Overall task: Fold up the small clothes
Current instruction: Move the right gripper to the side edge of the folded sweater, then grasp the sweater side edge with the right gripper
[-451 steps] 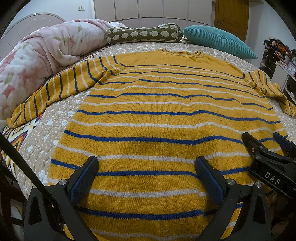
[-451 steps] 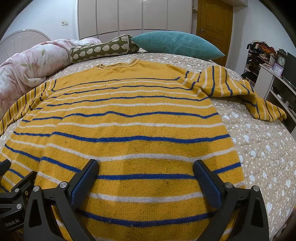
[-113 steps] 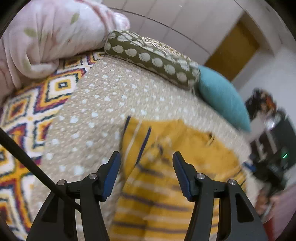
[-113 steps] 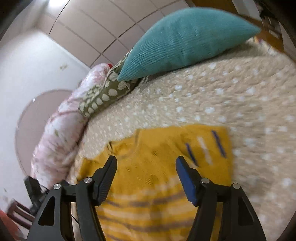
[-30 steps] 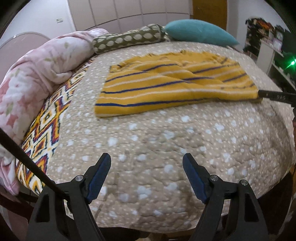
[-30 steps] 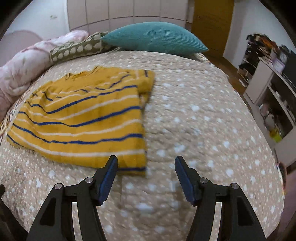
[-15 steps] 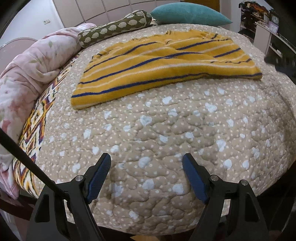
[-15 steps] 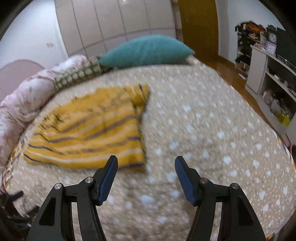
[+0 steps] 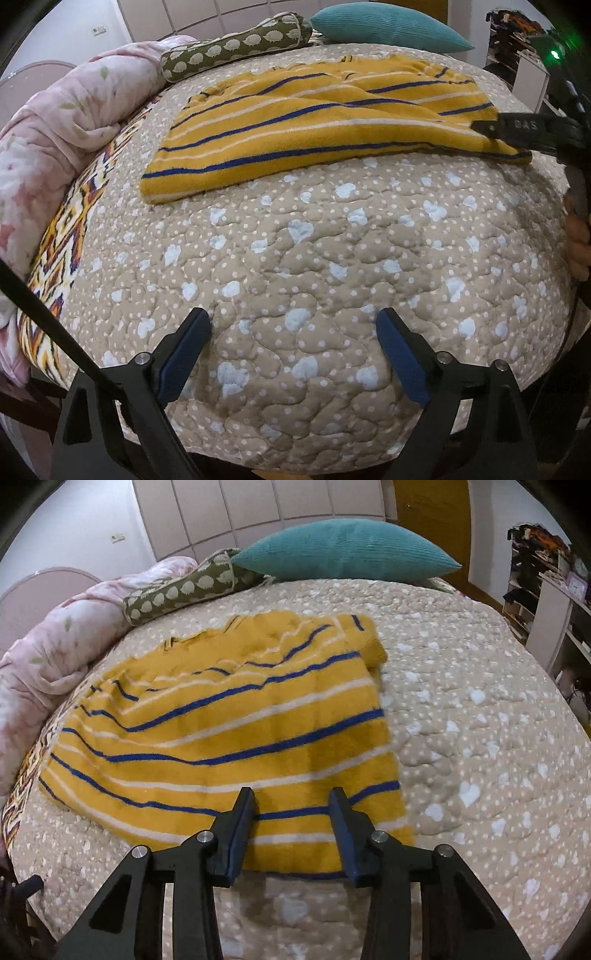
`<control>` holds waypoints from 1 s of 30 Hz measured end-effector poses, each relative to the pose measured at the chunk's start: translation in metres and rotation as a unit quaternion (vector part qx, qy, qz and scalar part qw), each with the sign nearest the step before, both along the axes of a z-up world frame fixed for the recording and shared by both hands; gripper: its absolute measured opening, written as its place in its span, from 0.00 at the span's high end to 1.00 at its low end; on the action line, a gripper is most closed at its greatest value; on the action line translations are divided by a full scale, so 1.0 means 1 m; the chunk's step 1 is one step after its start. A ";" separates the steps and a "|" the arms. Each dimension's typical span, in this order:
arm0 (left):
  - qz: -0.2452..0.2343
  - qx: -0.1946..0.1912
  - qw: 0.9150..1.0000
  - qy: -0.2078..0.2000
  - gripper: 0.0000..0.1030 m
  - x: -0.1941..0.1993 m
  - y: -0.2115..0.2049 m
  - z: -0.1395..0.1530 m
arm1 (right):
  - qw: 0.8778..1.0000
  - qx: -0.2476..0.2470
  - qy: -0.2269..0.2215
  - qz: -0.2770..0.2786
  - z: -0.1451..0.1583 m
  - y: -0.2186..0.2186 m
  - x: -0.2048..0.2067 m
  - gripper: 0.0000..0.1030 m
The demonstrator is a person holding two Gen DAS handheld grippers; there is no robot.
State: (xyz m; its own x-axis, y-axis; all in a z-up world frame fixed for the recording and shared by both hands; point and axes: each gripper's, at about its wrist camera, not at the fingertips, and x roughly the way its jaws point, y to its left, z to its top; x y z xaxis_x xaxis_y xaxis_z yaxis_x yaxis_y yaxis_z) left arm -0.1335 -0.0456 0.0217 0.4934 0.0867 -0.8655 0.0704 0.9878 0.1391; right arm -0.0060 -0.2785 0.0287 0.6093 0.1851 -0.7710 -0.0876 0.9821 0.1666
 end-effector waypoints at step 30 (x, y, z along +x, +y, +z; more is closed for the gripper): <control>0.013 -0.017 1.000 -0.011 0.00 0.003 0.007 -0.007 | 0.960 0.265 0.008 -0.085 -0.017 -0.068 -0.001 0.31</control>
